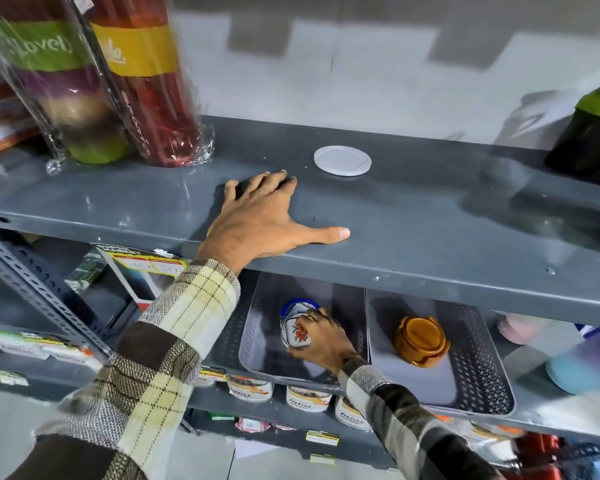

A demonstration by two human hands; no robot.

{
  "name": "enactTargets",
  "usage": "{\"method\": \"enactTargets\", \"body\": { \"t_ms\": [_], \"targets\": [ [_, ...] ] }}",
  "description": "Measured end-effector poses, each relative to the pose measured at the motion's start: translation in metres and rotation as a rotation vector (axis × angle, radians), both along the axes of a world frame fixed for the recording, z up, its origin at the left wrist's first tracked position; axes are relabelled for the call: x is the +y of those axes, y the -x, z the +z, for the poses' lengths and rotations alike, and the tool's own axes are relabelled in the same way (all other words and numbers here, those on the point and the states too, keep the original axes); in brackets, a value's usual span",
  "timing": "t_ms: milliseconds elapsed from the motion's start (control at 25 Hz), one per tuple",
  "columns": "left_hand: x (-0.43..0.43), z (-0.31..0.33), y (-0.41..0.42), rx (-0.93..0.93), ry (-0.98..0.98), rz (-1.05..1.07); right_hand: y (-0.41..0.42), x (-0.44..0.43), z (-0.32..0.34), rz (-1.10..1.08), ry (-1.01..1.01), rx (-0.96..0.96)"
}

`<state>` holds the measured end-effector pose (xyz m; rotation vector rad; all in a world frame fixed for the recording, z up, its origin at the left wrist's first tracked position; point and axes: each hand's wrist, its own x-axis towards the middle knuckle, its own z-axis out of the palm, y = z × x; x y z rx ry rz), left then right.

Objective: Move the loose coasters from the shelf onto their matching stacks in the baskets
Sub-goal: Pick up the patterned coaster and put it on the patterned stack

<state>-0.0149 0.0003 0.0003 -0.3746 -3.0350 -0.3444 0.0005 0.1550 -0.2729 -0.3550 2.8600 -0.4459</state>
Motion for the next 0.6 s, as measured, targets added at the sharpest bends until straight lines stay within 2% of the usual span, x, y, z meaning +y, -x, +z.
{"method": "enactTargets", "body": {
  "t_ms": [240, 600],
  "targets": [
    [0.0, 0.0, 0.001, 0.003, 0.011, 0.006, 0.008, 0.001, -0.009, 0.061, -0.126, 0.083],
    [0.001, 0.0, 0.0, 0.009, 0.011, 0.013, 0.029, 0.006, -0.004, 0.082, -0.124, -0.007]
  ]
}}
